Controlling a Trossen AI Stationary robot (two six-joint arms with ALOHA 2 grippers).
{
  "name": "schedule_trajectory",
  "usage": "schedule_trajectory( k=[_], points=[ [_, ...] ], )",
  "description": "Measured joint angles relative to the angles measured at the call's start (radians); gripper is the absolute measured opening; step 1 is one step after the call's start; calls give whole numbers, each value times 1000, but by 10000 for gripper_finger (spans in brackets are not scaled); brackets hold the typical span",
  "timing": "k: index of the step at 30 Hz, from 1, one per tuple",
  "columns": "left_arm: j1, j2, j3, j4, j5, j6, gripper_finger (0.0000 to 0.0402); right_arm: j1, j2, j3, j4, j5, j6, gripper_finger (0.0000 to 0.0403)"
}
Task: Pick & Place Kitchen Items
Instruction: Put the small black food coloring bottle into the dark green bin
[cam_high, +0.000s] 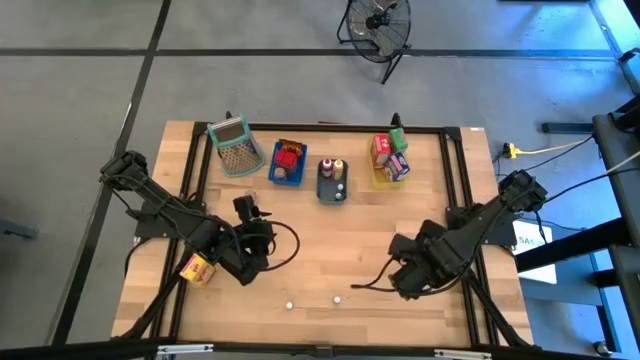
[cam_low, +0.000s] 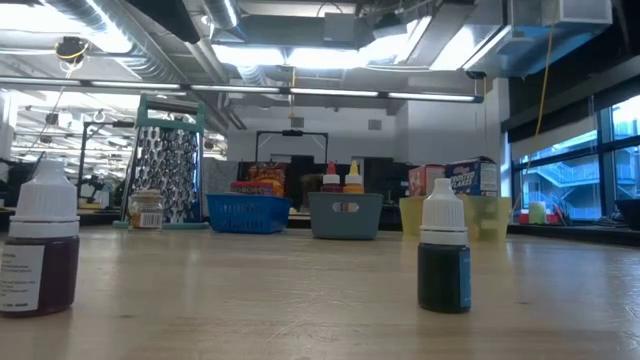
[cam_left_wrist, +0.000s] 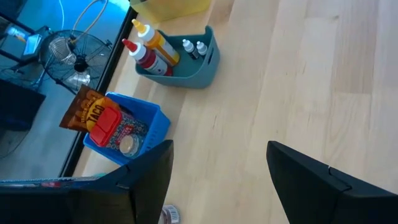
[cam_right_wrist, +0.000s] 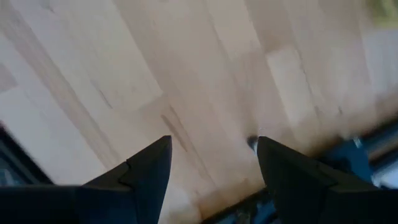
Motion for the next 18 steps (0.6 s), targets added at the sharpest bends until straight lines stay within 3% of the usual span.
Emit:
schedule_trajectory(
  k=[7, 18],
  points=[
    [0, 0, 0, 4, 13, 0, 254, -8, -43, -40, -46, -21, 128, 238],
    [0, 0, 0, 14, 28, 0, 254, -46, -239, -266, -55, -75, 407, 238]
  ],
)
